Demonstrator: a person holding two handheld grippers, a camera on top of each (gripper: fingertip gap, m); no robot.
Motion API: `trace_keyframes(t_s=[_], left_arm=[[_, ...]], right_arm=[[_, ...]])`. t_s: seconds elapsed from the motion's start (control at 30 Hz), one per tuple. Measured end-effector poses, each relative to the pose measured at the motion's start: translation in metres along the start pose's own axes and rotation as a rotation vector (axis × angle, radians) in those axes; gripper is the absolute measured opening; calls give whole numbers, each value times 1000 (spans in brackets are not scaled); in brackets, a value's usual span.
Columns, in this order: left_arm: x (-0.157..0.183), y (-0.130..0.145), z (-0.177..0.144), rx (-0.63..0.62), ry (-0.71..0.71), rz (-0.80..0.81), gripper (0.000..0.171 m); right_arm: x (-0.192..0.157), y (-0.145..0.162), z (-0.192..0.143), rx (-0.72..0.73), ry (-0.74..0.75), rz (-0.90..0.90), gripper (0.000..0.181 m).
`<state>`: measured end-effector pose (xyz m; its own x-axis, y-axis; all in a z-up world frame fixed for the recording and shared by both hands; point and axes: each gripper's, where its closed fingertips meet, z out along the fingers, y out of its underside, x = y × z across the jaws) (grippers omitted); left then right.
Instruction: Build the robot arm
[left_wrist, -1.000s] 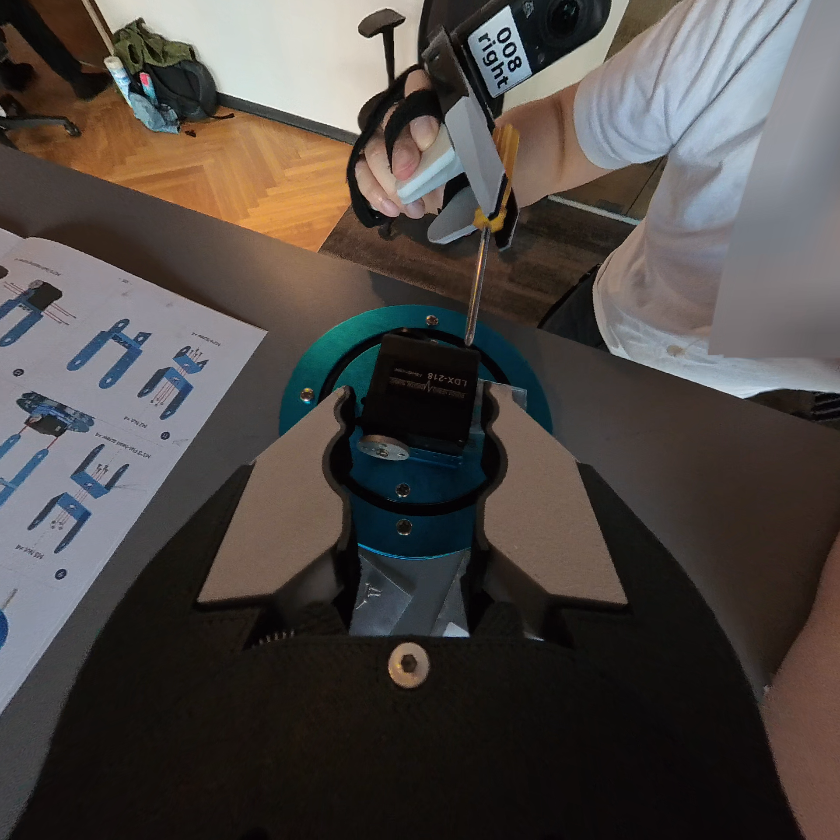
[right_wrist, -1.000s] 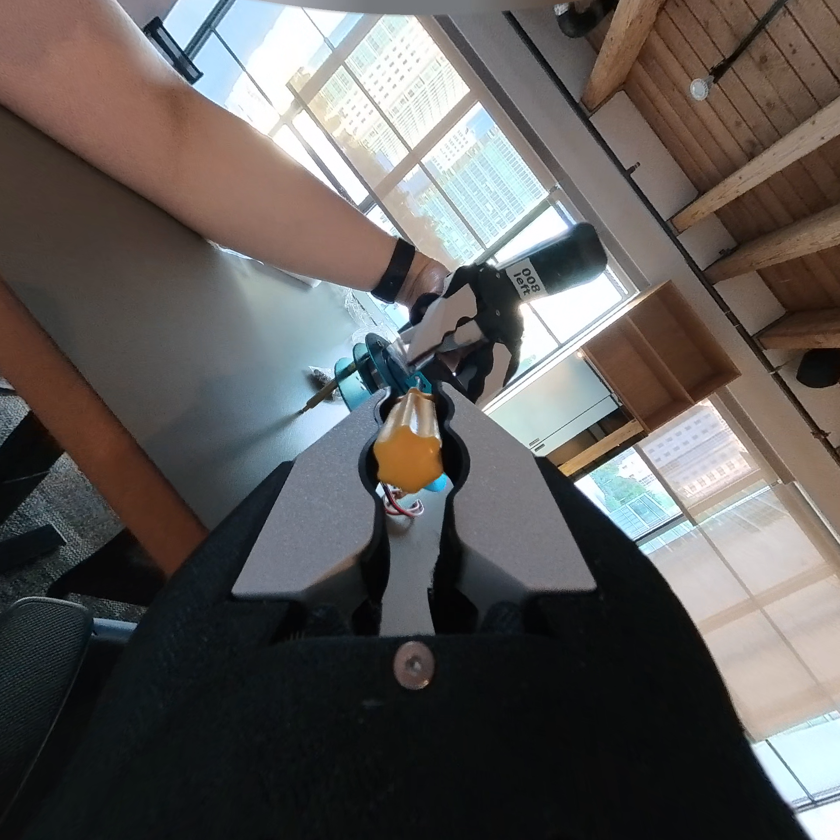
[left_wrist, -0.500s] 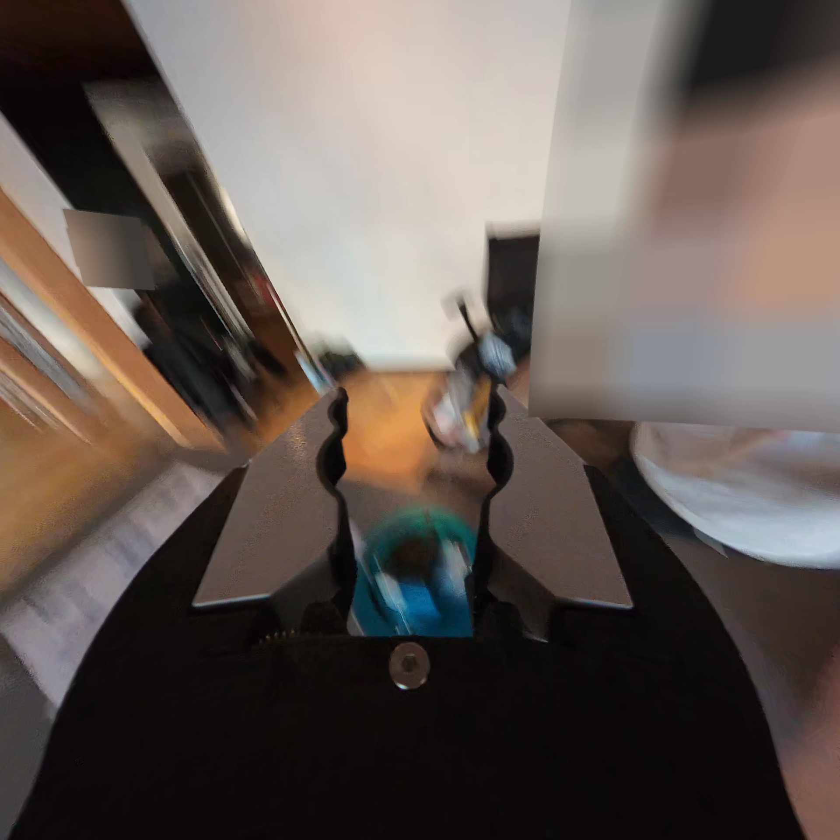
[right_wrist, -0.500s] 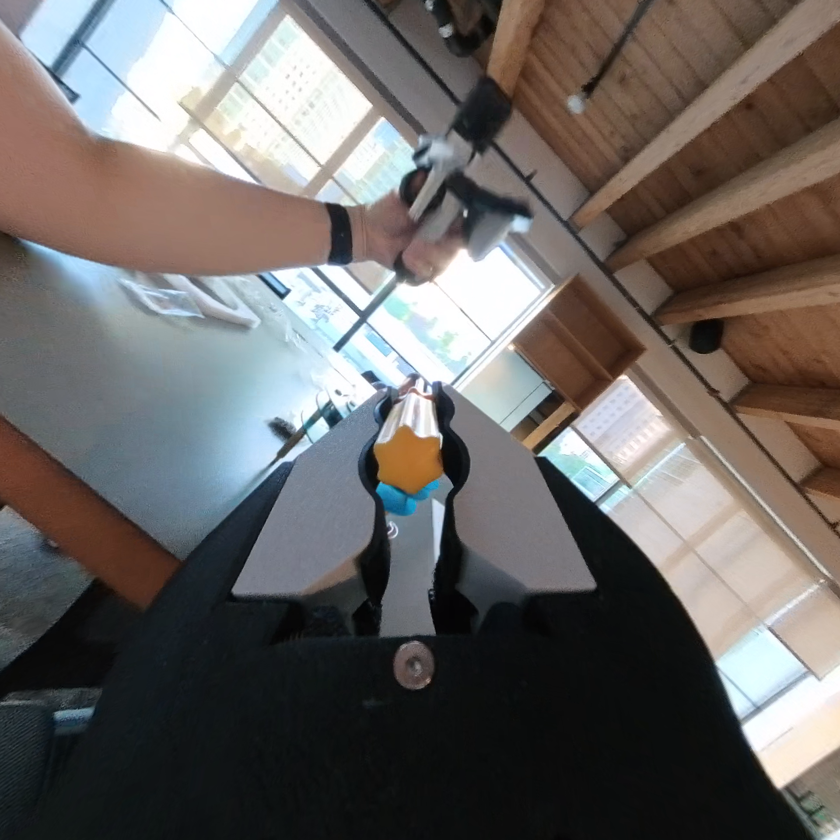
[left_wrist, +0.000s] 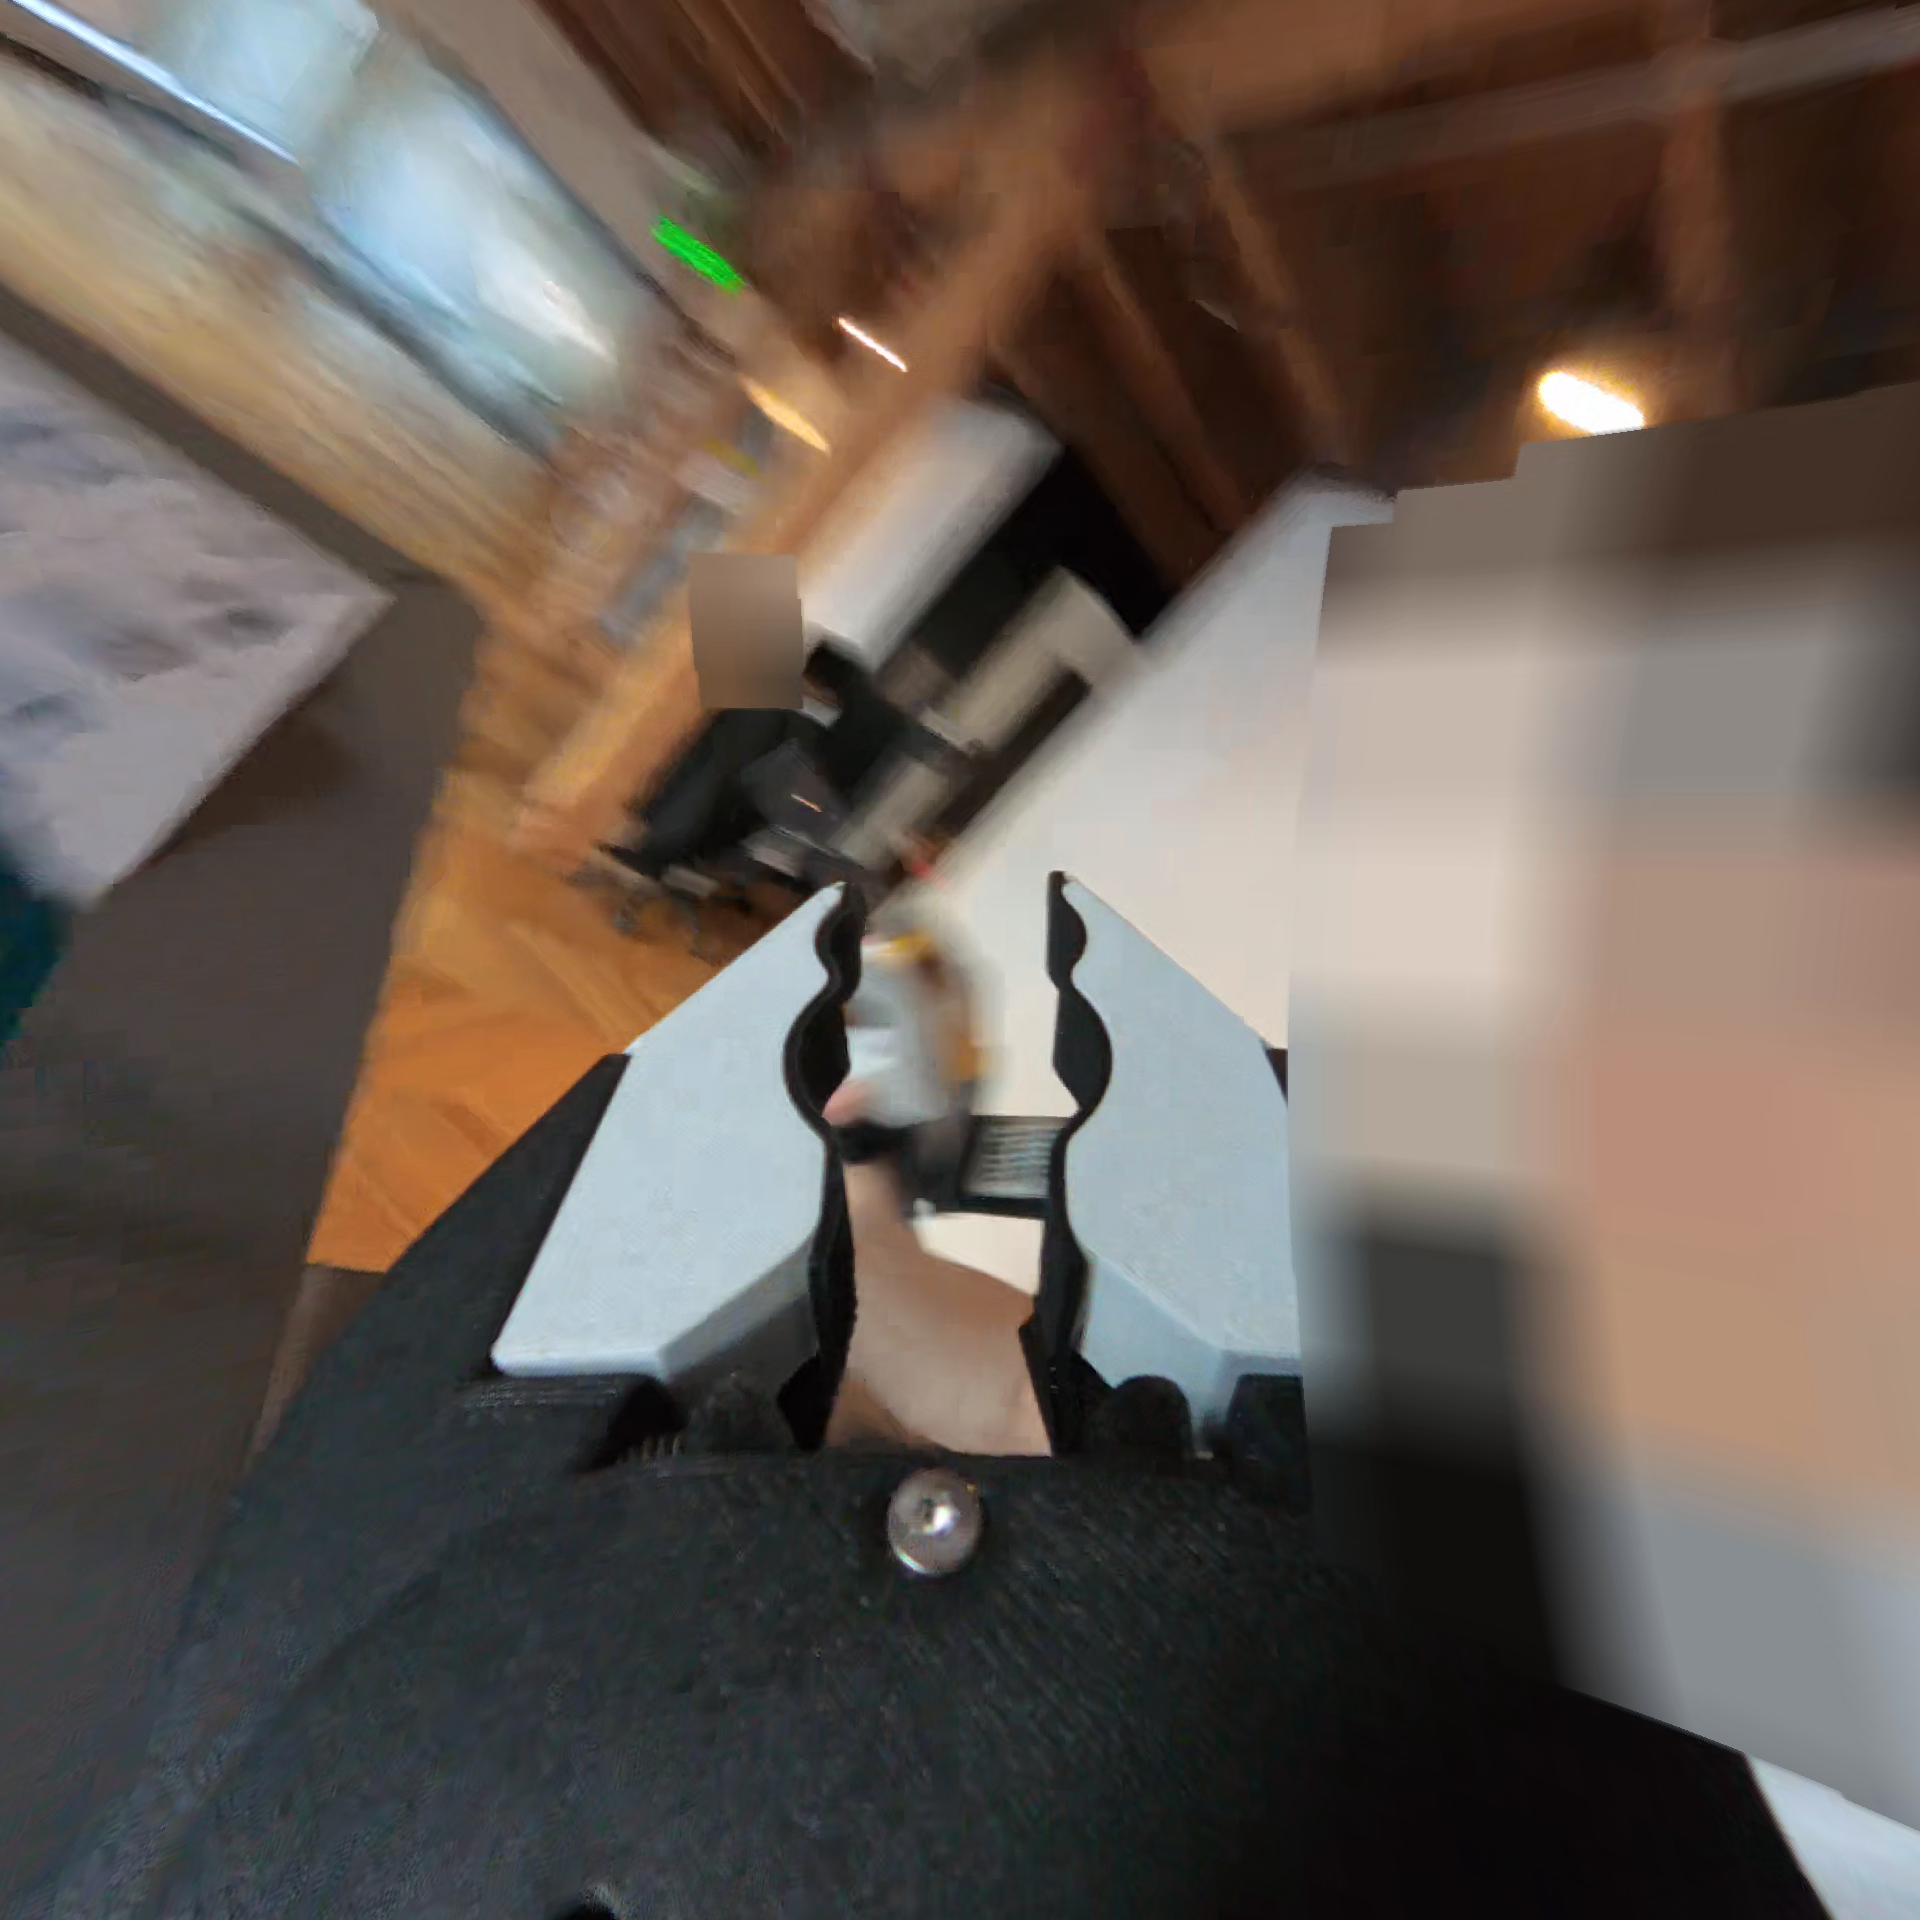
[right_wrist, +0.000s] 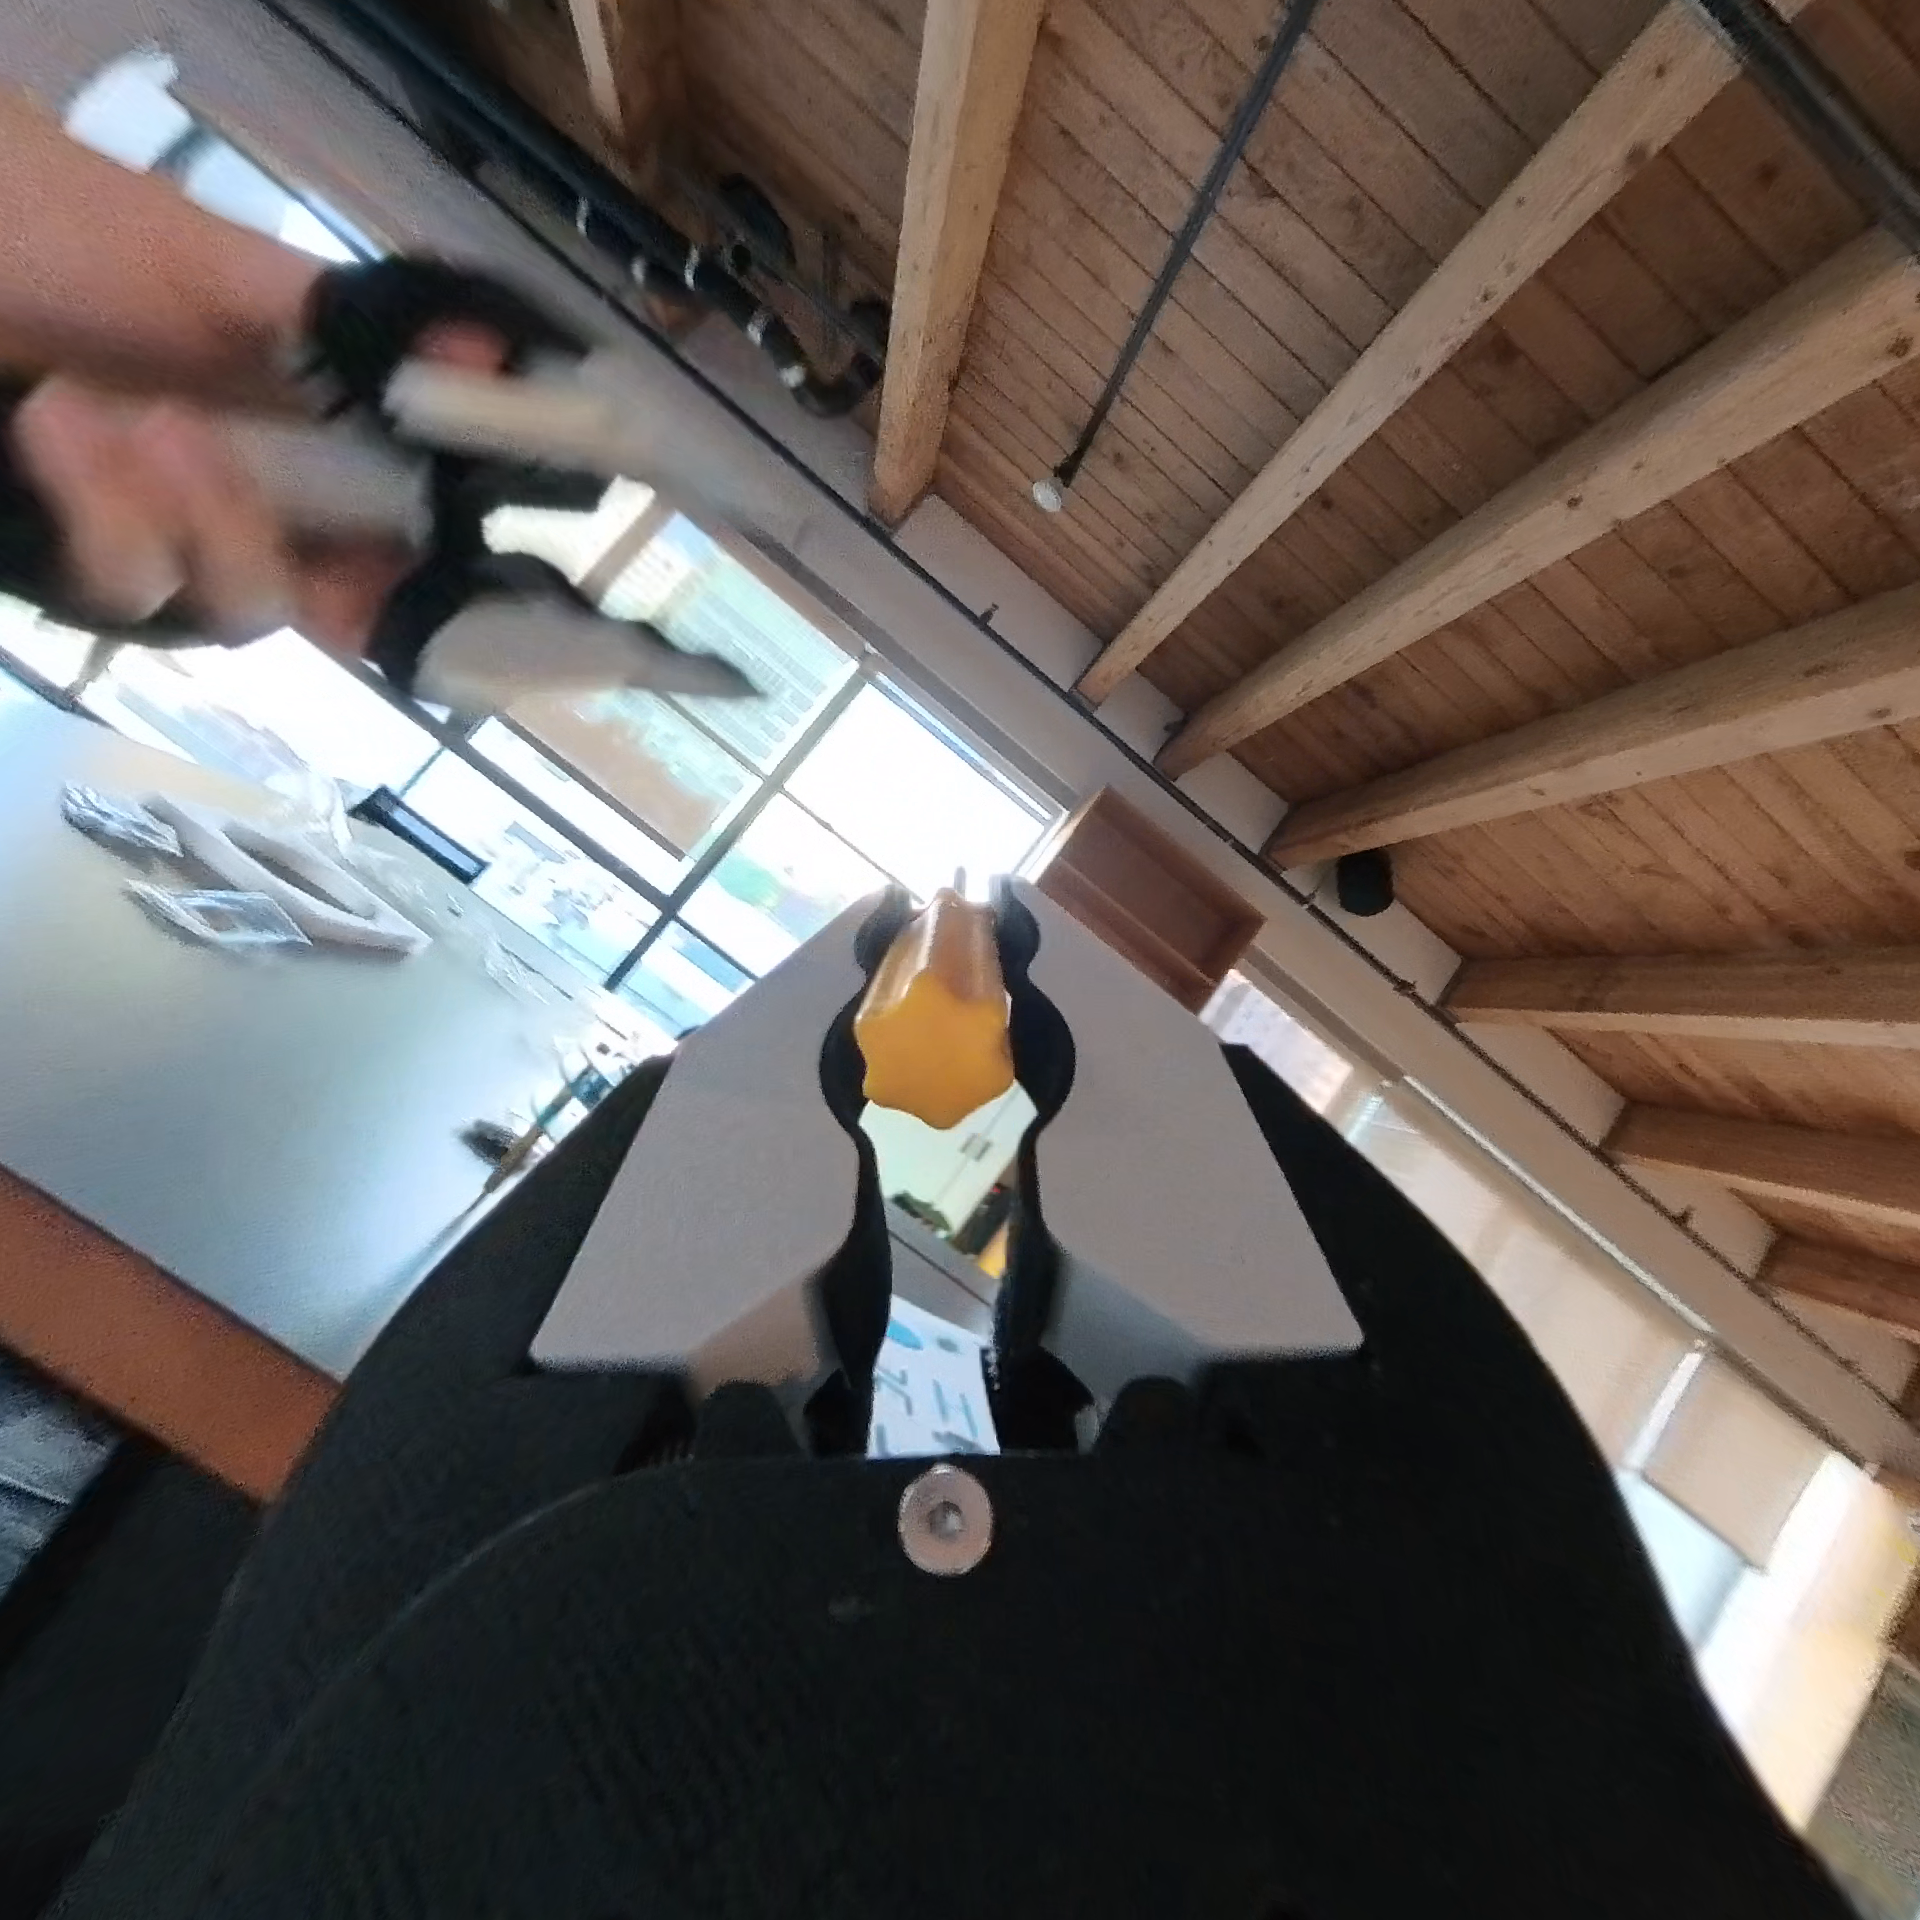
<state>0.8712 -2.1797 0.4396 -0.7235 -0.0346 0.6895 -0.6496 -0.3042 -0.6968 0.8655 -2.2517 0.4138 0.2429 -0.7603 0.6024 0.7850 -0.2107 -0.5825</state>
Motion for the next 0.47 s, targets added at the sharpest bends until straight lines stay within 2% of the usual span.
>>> trace_keyframes(t_s=[0.03, 0.07, 0.1, 0.13, 0.2, 0.3, 0.4, 0.43, 0.47], left_arm=[[-17, 18, 6, 63, -64, 4, 42], [-32, 28, 13, 141, -98, -24, 49], [-38, 32, 19, 230, -54, -64, 50], [-36, 33, 25, 303, 43, -92, 32], [-47, 41, 39, 340, 129, -173, 23], [-37, 39, 44, 439, 264, -168, 20], [-54, 53, 59, 383, 161, -93, 17], [-53, 55, 60, 371, 191, -83, 5], [-58, 53, 58, 377, 198, -102, 4]], right_arm=[[3, -1, -5, 5, -12, 28, 15], [6, -3, -9, 16, -25, 39, 15], [7, -5, -13, 32, -47, 43, 15], [6, -5, -15, 39, -78, 55, 15], [3, -3, -17, 37, -118, 99, 16], [-11, 4, -19, 19, -188, 133, 15], [-28, 14, -19, -5, -246, 177, 15], [-33, 21, -17, -25, -249, 171, 15], [-35, 25, -15, -29, -247, 181, 15]])
